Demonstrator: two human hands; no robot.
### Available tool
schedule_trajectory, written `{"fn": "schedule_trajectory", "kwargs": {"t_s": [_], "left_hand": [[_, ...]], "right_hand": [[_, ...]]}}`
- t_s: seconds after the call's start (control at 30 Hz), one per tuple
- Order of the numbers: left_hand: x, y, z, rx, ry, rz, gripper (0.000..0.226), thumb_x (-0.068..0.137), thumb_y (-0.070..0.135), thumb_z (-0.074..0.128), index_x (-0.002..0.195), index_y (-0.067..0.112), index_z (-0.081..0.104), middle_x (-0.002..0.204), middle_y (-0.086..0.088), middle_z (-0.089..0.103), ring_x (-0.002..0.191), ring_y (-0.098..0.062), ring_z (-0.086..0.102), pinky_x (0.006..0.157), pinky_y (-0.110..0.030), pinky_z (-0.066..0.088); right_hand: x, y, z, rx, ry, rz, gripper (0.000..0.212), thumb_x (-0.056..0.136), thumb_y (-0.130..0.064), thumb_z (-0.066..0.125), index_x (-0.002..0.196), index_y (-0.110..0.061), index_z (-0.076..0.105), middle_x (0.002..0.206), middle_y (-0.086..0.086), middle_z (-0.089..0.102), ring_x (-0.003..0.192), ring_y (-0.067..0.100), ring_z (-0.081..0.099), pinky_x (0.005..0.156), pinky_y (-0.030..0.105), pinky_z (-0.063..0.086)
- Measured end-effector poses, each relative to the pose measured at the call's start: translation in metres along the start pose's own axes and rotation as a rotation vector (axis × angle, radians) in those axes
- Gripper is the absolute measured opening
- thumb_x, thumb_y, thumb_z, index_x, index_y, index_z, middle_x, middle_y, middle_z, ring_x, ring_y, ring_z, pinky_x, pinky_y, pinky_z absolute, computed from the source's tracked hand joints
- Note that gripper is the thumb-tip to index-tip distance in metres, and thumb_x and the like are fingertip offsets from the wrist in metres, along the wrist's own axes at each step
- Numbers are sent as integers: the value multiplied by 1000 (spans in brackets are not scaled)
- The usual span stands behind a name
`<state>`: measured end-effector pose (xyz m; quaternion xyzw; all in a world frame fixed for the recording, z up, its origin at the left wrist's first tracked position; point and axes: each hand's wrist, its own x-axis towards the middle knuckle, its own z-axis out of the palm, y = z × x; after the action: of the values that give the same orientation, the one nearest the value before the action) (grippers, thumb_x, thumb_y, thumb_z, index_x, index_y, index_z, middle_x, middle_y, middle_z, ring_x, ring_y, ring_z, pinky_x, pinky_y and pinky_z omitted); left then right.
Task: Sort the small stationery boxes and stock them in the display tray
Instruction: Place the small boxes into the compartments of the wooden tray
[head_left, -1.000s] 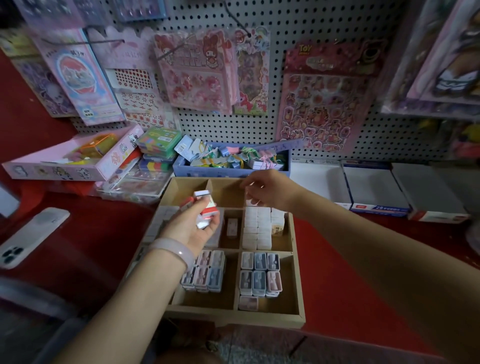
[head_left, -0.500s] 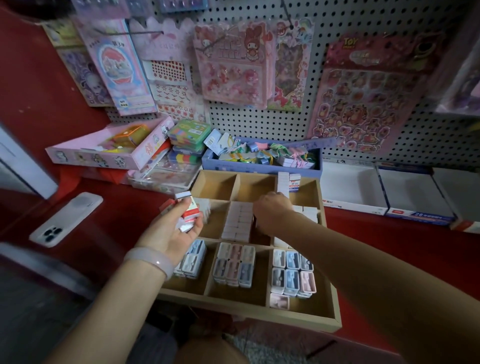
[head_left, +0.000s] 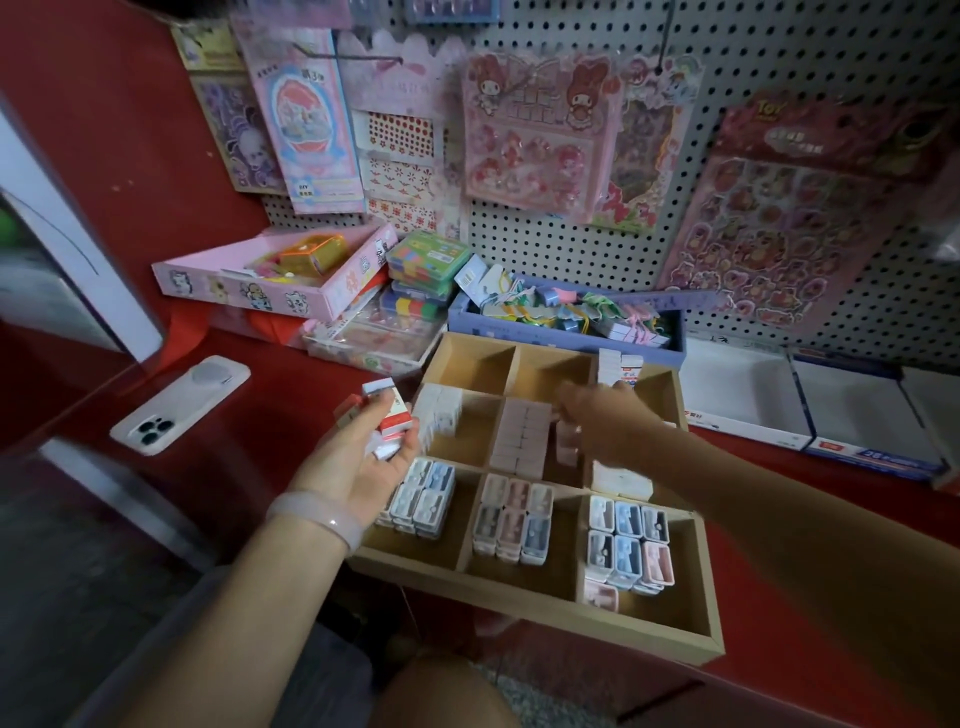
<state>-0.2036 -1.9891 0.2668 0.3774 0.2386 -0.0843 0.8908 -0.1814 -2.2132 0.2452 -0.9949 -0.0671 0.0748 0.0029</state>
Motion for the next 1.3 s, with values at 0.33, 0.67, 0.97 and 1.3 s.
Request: {"fn": "schedule_trajectory", "kwargs": {"t_s": [0.33, 0.67, 0.97, 1.3], "left_hand": [[6, 12, -32, -58, -69, -90, 16, 94, 19, 53, 91, 3, 57, 91, -14, 57, 84, -21, 57, 56, -24, 57], [12, 15, -52, -74, -57, -90, 20, 94, 22, 54, 98, 2, 57, 93, -14, 59, 86, -20, 59, 56, -24, 57], [0, 9, -45, -47, -85, -108, 16, 93, 14, 52, 100, 1, 58, 93, -16, 62, 88, -24, 61, 65, -30, 59], [-6, -15, -9, 143, -174, -79, 10, 93, 10, 54, 97, 4, 60, 86, -11, 64, 78, -18, 60, 55, -22, 56]], "right_hand": [[38, -79, -13, 376, 146, -83, 18, 93, -18, 52, 107, -6, 54, 103, 15, 61, 92, 29, 57, 75, 36, 46], [59, -114, 27, 332, 152, 94, 26, 91, -11, 55, 115, -3, 48, 119, 17, 48, 102, 36, 56, 79, 37, 45], [50, -105, 0, 416, 174, 43, 19, 89, -14, 56, 105, -5, 62, 109, 14, 63, 98, 29, 59, 73, 28, 44], [5, -68, -38, 903, -91, -336, 21, 88, -16, 63, 101, 0, 64, 90, 7, 65, 79, 11, 59, 73, 20, 48]]}}
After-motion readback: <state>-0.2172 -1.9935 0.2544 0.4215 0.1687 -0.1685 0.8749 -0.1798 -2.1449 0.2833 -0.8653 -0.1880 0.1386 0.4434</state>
